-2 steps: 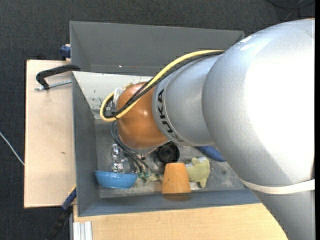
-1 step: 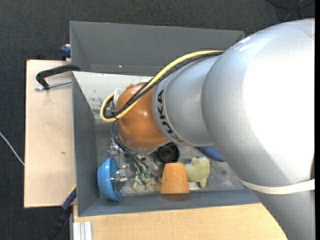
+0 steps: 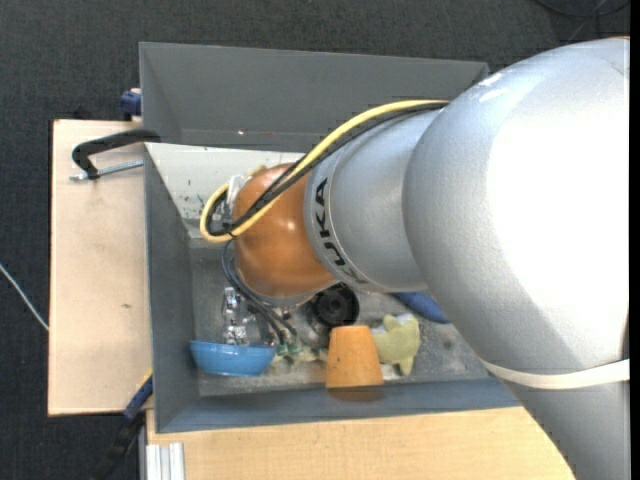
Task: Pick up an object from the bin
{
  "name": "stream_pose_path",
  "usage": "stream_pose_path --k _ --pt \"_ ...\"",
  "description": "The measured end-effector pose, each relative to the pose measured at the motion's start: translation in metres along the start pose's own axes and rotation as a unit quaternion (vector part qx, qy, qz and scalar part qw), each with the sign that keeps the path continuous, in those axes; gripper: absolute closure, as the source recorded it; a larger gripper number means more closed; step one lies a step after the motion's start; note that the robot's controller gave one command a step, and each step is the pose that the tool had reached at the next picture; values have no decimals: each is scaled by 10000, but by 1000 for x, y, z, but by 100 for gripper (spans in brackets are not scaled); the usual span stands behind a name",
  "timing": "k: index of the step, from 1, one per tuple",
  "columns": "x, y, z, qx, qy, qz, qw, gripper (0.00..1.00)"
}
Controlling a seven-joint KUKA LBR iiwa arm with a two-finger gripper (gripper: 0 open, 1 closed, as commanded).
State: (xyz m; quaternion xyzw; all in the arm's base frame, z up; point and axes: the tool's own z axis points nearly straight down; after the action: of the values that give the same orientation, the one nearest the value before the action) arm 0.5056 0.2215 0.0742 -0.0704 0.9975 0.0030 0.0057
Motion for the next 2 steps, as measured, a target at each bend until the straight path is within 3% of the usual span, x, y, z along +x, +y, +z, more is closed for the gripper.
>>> stream_pose_path --k 1,2 --pt "2 0 2 7 27 -2 10000 0" --pt "0 0 0 0 0 -1 10000 100"
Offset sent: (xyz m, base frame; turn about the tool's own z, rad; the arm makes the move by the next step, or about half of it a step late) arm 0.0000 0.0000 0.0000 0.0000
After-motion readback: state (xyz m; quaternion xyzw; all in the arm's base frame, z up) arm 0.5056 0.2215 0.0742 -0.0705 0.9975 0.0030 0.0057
